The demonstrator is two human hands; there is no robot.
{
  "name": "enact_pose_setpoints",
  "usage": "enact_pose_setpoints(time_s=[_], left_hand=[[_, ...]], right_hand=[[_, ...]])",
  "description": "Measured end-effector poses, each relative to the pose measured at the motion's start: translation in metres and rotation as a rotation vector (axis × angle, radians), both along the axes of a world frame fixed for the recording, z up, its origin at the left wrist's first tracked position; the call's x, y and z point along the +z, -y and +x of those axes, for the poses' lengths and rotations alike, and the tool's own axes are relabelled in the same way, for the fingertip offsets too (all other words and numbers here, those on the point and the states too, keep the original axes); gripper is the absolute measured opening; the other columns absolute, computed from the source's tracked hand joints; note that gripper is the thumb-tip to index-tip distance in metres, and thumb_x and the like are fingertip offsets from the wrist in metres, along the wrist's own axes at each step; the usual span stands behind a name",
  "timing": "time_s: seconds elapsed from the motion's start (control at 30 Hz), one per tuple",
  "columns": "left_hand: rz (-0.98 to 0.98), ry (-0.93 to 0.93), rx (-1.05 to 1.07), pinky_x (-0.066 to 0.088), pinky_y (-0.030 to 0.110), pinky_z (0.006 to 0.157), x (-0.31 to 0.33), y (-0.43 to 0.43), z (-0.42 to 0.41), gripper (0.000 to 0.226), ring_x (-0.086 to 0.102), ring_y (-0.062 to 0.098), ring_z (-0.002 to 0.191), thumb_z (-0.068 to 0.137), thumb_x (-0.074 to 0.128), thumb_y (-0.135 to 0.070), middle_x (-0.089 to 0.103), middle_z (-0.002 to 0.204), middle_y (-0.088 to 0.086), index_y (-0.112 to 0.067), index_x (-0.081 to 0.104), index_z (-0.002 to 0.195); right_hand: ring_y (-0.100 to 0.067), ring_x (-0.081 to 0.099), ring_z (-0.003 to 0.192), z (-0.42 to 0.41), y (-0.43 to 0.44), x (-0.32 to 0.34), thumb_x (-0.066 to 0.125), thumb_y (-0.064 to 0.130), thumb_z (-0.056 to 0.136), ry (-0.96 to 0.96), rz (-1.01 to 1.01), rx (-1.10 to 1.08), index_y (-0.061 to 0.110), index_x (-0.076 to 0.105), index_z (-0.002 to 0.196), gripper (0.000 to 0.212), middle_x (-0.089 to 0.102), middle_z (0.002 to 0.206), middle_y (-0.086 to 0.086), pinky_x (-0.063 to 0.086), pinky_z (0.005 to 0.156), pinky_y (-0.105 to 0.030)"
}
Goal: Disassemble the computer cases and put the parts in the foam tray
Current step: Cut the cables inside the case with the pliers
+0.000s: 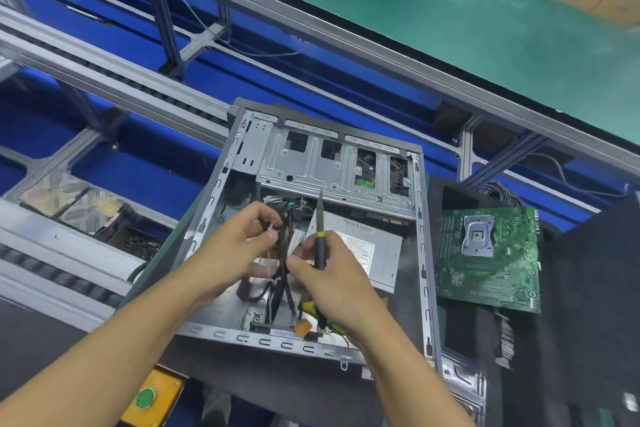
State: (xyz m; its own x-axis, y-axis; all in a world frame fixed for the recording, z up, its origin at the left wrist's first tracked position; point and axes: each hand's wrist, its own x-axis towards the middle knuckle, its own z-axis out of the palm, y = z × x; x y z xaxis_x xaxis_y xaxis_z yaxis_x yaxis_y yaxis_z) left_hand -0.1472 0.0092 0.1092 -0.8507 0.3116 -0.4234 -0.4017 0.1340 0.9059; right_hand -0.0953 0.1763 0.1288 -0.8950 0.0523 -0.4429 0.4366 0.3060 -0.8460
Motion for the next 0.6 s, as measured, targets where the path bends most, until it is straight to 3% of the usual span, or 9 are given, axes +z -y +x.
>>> enact_pose_setpoints(time_s=[0.1, 0.17, 0.23, 0.3, 0.4, 0.5, 0.57, 0.6], left_hand=[[-0.111, 0.096, 0.020, 0.062, 0.039, 0.070, 0.002, 0.008, 0.000, 0.027, 0.062, 0.019, 0.078, 0.100, 0.040, 0.003, 0.061, 0.096, 0.013, -0.019, 0.056, 0.105], [-0.436, 0.011, -0.130, 0.057, 0.039, 0.063, 0.003, 0.011, 0.002, 0.033, 0.069, 0.023, 0.072, 0.098, 0.036, 0.005, 0.062, 0.094, 0.010, -0.023, 0.045, 0.113], [-0.806, -0.132, -0.326, 0.046, 0.033, 0.052, 0.001, 0.008, 0.008, 0.048, 0.062, 0.021, 0.063, 0.092, 0.040, 0.009, 0.060, 0.082, 0.006, -0.024, 0.030, 0.125], [-1.027, -0.242, -0.403, 0.039, 0.028, 0.052, 0.000, 0.001, 0.019, 0.058, 0.053, 0.016, 0.060, 0.086, 0.045, 0.014, 0.054, 0.075, 0.003, -0.015, 0.022, 0.131], [-1.319, -0.344, -0.493, 0.039, 0.028, 0.062, 0.007, -0.007, 0.030, 0.047, 0.065, 0.019, 0.084, 0.086, 0.051, 0.008, 0.059, 0.094, 0.001, -0.010, 0.032, 0.126], [-1.372, -0.430, -0.433, 0.036, 0.026, 0.065, 0.016, -0.007, 0.028, 0.039, 0.062, 0.018, 0.096, 0.088, 0.059, -0.003, 0.049, 0.116, 0.003, -0.015, 0.039, 0.119], [-1.318, -0.445, -0.381, 0.036, 0.026, 0.070, 0.021, -0.006, 0.022, 0.037, 0.052, 0.019, 0.091, 0.090, 0.058, -0.010, 0.043, 0.121, 0.006, -0.016, 0.038, 0.119], [-1.260, -0.433, -0.383, 0.039, 0.028, 0.078, 0.020, -0.006, 0.019, 0.037, 0.049, 0.021, 0.100, 0.093, 0.053, -0.015, 0.040, 0.129, 0.009, -0.014, 0.037, 0.126]], right_hand=[[-0.019, 0.056, 0.058, -0.002, -0.005, 0.004, 0.057, 0.015, 0.091, 0.061, -0.146, -0.072, 0.020, 0.055, 0.097, 0.008, 0.057, 0.071, -0.004, 0.051, 0.055, -0.033], [-0.020, 0.049, 0.056, -0.002, -0.013, 0.010, 0.052, 0.008, 0.090, 0.098, -0.263, -0.110, 0.016, 0.056, 0.101, 0.014, 0.051, 0.062, -0.004, 0.046, 0.054, -0.032], [-0.021, 0.049, 0.062, -0.002, -0.023, 0.016, 0.056, 0.008, 0.081, 0.113, -0.330, -0.076, 0.014, 0.059, 0.108, 0.027, 0.052, 0.066, -0.006, 0.047, 0.062, -0.038], [-0.022, 0.058, 0.070, -0.002, -0.032, 0.024, 0.054, 0.011, 0.067, 0.118, -0.402, -0.034, 0.013, 0.060, 0.113, 0.046, 0.060, 0.077, -0.007, 0.052, 0.074, -0.043], [-0.022, 0.066, 0.092, -0.005, -0.044, 0.031, 0.048, 0.009, 0.061, 0.059, -0.426, -0.003, 0.014, 0.062, 0.121, 0.062, 0.068, 0.093, -0.007, 0.055, 0.090, -0.039], [-0.031, 0.067, 0.101, -0.009, -0.048, 0.036, 0.049, 0.008, 0.062, 0.068, -0.520, -0.019, 0.009, 0.060, 0.126, 0.065, 0.069, 0.097, -0.014, 0.055, 0.083, -0.036], [-0.035, 0.068, 0.103, -0.012, -0.046, 0.039, 0.050, 0.006, 0.064, 0.074, -0.583, 0.019, 0.009, 0.055, 0.129, 0.065, 0.071, 0.103, -0.018, 0.057, 0.084, -0.042], [-0.035, 0.069, 0.105, -0.014, -0.042, 0.040, 0.050, 0.005, 0.066, 0.073, -0.604, 0.043, 0.010, 0.051, 0.129, 0.064, 0.072, 0.108, -0.019, 0.057, 0.086, -0.045]])
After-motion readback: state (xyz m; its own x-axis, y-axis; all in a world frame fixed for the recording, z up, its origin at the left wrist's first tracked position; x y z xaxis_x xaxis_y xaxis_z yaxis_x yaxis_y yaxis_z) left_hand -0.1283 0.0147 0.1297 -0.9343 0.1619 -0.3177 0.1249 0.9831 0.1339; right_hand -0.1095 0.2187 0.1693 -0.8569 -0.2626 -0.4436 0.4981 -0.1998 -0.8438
